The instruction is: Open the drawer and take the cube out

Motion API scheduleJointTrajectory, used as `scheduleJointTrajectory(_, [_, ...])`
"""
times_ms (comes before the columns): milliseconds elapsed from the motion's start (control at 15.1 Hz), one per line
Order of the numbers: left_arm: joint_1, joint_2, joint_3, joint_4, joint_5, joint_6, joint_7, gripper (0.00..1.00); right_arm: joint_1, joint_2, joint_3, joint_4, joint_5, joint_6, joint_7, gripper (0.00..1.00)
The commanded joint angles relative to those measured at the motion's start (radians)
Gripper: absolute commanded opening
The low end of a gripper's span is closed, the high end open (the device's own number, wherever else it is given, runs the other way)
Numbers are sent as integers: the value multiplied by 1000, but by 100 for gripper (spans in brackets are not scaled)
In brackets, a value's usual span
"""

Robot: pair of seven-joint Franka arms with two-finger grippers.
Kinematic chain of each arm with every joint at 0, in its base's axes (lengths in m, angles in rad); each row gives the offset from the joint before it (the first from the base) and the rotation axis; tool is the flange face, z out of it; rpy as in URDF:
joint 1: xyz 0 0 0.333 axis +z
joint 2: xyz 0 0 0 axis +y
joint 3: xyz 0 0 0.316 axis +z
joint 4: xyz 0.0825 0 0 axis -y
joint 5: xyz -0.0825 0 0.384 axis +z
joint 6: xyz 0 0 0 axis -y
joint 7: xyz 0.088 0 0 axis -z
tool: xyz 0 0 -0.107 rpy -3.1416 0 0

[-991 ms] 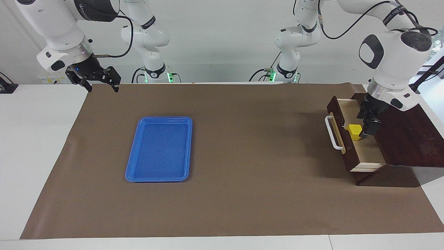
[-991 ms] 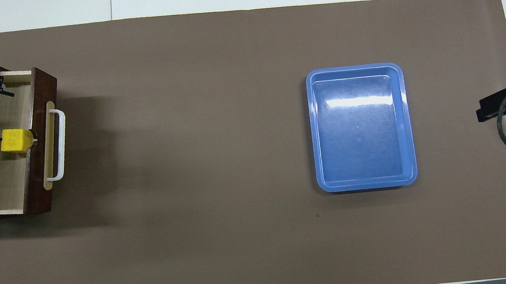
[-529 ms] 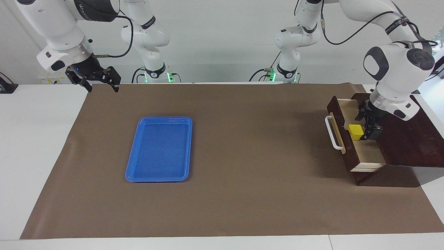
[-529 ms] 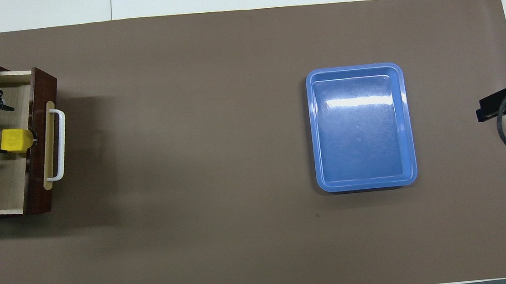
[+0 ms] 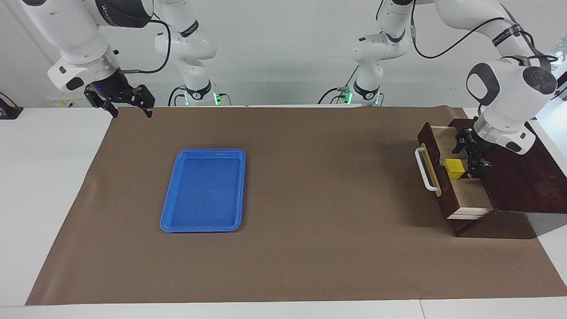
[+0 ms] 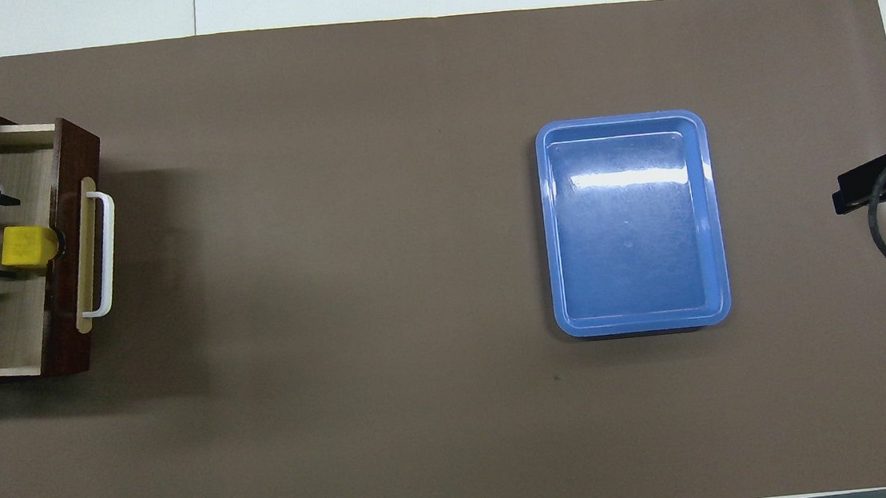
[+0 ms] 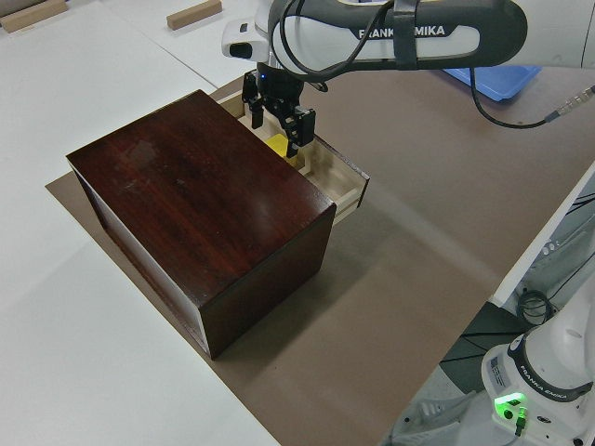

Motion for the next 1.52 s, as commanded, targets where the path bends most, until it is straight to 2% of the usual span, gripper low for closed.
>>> scheduleJointTrajectory(0, [9,-10,0,-37,-13,46,-20,100,-6,-18,7,-17,-11,-8,-26,100])
scheduleJointTrajectory(925, [7,-18,14,-86,36,79,-28,99,-10,-21,7,-26,-11,-19,-29,100])
scheduleJointTrajectory(1189, [7,-21,14,-89,36,85,-32,90,-10,-30,7,-43,-11,-14,-32,100])
scheduleJointTrajectory(1255, [7,-21,14,-90,36,85,-32,89,-9,-33,8,-52,-8,-12,-27,96])
scheduleJointTrajectory(1387, [7,-21,14,-90,36,91,-32,82,-6,-36,8,-57,-3,-6,-3,91])
scheduleJointTrajectory(1453, [7,-21,14,-89,36,91,-32,75,-4,-36,8,-65,2,-2,47,91])
